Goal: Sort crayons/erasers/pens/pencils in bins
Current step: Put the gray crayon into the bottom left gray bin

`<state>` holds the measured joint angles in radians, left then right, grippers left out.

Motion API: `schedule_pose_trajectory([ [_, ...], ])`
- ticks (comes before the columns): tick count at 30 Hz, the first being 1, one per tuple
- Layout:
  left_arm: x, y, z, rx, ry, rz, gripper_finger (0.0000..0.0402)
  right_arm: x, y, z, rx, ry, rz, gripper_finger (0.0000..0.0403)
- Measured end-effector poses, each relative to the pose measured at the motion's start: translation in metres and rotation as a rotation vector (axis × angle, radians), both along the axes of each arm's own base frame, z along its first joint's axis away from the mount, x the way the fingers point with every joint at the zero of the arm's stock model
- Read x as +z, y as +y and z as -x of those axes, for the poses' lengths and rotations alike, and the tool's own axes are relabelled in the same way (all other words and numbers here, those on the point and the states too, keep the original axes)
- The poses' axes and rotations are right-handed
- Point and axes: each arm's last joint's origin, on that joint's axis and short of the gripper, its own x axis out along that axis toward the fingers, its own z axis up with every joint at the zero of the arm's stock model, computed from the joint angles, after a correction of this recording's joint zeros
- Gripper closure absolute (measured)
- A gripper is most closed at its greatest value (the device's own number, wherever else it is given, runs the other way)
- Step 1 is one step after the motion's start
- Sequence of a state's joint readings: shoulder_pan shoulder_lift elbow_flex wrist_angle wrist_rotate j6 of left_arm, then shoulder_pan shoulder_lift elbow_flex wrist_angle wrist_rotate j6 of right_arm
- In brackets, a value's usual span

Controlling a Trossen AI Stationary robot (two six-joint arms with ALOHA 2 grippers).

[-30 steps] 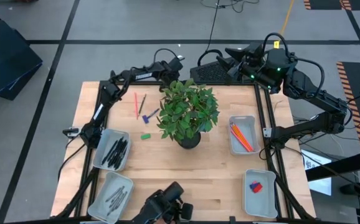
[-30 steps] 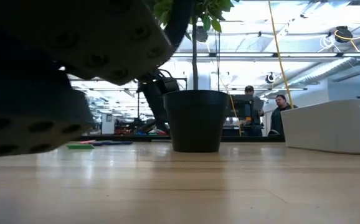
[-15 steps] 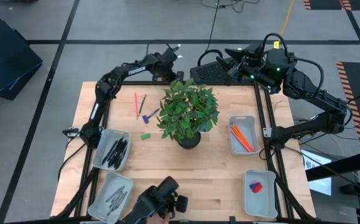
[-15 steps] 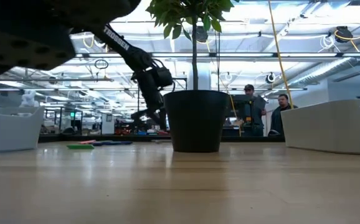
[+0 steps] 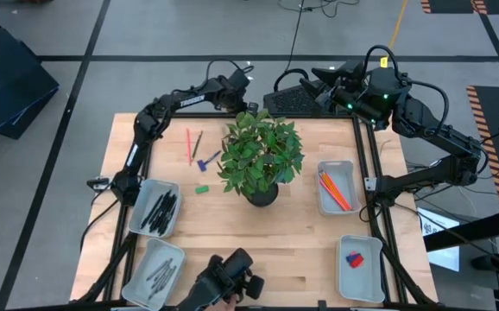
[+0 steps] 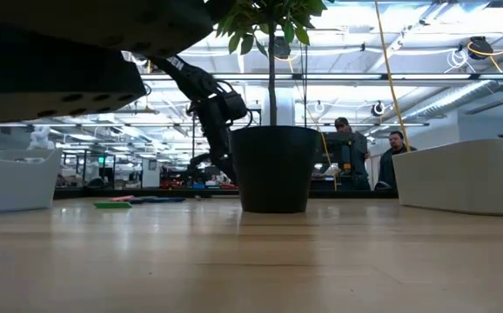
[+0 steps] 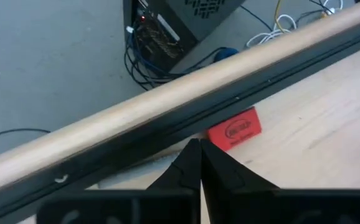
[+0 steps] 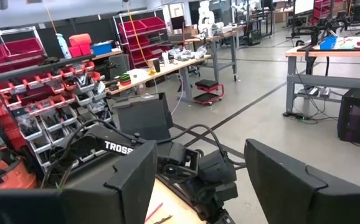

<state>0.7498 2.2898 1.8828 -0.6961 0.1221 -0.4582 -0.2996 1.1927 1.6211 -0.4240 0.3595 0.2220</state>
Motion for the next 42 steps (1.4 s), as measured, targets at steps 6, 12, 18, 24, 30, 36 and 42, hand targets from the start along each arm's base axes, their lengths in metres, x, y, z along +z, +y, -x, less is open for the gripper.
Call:
schedule_pose_trajectory([
  [6, -0.008, 0.003, -0.002, -0.053, -0.01, -0.001, 0.0398, 0.0, 0.0, 0.0, 0.0, -0.001, -0.002, 0.017],
  [12, -0.025, 0.0, -0.007, -0.108, 0.028, -0.004, 0.0398, 0.0, 0.0, 0.0, -0.001, -0.001, -0.002, 0.017],
  [18, -0.026, -0.006, -0.014, -0.104, 0.031, -0.009, 0.0399, 0.0, 0.0, 0.0, 0.0, -0.001, -0.002, 0.017],
  [24, -0.027, -0.012, -0.015, -0.108, 0.063, -0.008, 0.0399, 0.0, 0.0, 0.0, 0.0, -0.001, -0.002, 0.017],
  [30, -0.028, -0.022, -0.004, -0.125, 0.149, 0.126, 0.0397, -0.001, 0.0, 0.0, 0.0, 0.012, -0.006, 0.017],
  [36, -0.003, -0.033, 0.003, -0.205, 0.204, 0.102, 0.0389, -0.004, 0.0, 0.0, -0.001, 0.035, -0.011, 0.017],
  [42, 0.02, -0.036, 0.0, -0.382, 0.159, -0.03, 0.0363, -0.005, 0.0, 0.0, 0.0, 0.048, -0.014, 0.017],
])
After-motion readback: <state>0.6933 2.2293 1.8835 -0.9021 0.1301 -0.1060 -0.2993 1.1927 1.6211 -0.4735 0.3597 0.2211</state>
